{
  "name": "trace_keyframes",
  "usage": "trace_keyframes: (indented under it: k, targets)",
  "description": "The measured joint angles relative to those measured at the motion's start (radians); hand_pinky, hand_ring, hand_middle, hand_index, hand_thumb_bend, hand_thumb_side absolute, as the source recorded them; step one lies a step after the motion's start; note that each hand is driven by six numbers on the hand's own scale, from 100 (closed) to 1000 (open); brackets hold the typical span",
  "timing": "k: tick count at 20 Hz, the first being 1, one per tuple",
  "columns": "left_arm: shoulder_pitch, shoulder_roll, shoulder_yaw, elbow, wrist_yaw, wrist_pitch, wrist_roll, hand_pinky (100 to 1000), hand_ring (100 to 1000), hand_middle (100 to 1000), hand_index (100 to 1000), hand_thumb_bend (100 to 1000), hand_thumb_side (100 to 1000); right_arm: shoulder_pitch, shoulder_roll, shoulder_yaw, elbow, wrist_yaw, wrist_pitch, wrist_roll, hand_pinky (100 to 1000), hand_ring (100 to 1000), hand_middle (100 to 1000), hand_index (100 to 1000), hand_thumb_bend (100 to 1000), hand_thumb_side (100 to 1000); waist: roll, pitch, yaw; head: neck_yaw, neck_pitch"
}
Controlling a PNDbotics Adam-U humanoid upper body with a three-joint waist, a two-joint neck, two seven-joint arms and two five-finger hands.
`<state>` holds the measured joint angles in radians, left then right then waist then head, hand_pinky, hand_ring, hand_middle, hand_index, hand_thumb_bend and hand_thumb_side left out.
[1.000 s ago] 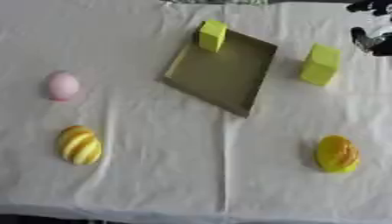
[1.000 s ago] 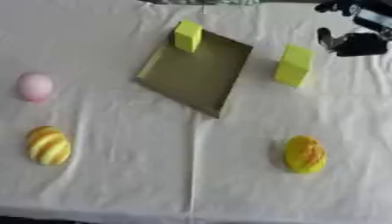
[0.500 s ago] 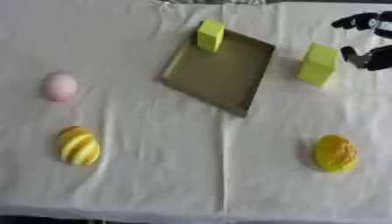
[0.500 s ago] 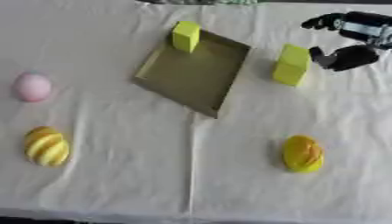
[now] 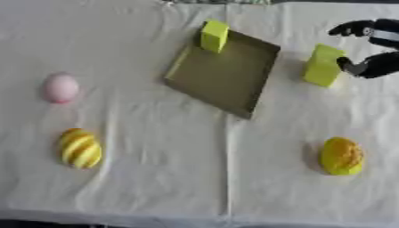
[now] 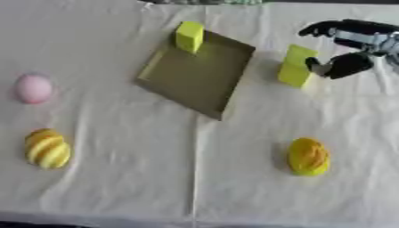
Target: Pick up objects on the table and place them in the box.
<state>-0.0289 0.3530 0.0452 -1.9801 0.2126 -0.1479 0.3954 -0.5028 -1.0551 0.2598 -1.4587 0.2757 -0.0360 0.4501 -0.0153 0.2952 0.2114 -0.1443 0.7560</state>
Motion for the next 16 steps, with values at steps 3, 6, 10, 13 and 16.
trace_keyframes:
  k: [3, 6, 10, 13, 16]
  targets:
    - [0.001, 0.000, 0.000, 0.000, 0.005, 0.000, 0.000, 810, 713, 659, 751, 100, 706, -0.005, 0.004, 0.004, 0.003, 0.008, -0.001, 0.008, 1000, 1000, 1000, 1000, 274, 100, 0.000, 0.000, 0.001, 0.000, 0.000]
    - [0.001, 0.000, 0.000, 0.000, 0.007, 0.001, -0.001, 810, 712, 659, 751, 100, 708, -0.007, 0.008, 0.006, 0.006, 0.014, -0.002, 0.015, 1000, 1000, 997, 1000, 347, 100, 0.000, 0.000, 0.001, 0.000, 0.000]
    - [0.002, 0.000, -0.003, 0.000, 0.011, 0.001, -0.001, 810, 712, 658, 751, 100, 709, -0.013, 0.015, 0.008, 0.011, 0.019, 0.000, 0.011, 1000, 1000, 999, 1000, 345, 100, 0.000, 0.000, 0.001, 0.000, 0.000]
    - [0.002, 0.000, -0.005, 0.000, 0.014, 0.002, -0.001, 811, 712, 657, 750, 100, 710, -0.016, 0.021, 0.011, 0.014, 0.024, 0.004, 0.003, 1000, 1000, 998, 1000, 306, 100, 0.000, 0.000, 0.002, 0.000, 0.000]
    - [0.002, 0.000, -0.005, 0.000, 0.016, 0.003, -0.002, 811, 712, 656, 750, 100, 710, -0.016, 0.021, 0.011, 0.020, 0.032, 0.012, -0.010, 1000, 1000, 995, 1000, 304, 100, 0.000, 0.000, 0.002, -0.001, 0.000]
